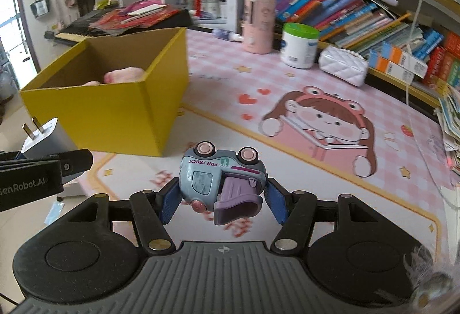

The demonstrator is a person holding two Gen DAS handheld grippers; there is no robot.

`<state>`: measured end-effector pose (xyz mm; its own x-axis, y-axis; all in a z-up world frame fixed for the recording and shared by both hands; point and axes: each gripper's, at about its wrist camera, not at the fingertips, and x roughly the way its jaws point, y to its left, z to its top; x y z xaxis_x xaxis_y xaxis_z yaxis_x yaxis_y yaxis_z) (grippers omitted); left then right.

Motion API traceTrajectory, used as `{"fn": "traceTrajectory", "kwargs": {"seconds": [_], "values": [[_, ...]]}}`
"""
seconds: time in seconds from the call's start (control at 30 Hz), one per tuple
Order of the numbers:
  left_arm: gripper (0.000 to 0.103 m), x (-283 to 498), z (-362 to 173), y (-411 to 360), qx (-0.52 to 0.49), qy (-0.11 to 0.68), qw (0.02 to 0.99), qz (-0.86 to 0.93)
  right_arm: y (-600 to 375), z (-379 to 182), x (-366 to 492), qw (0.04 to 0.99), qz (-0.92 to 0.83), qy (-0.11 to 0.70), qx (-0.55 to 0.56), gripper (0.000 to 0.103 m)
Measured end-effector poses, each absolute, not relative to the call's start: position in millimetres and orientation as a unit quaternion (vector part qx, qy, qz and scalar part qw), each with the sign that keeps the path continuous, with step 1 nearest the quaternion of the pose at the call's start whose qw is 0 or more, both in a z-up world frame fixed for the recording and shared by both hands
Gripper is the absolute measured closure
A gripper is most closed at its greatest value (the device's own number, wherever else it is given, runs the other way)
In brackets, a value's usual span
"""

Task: Organize objects
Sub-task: 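Carry the adapter and toy truck over the yellow box with both tools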

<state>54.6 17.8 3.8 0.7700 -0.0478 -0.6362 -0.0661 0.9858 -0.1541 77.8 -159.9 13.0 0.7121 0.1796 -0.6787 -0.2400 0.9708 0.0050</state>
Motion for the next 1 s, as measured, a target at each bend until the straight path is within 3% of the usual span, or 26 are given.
{"fn": "traceTrajectory", "kwargs": {"seconds": [1.0], "values": [[0.06, -15, 17, 121, -0.095, 0.301, 0.949, 0.018, -52, 27, 1, 0.932, 0.139, 0.33, -0.056, 0.043]]}}
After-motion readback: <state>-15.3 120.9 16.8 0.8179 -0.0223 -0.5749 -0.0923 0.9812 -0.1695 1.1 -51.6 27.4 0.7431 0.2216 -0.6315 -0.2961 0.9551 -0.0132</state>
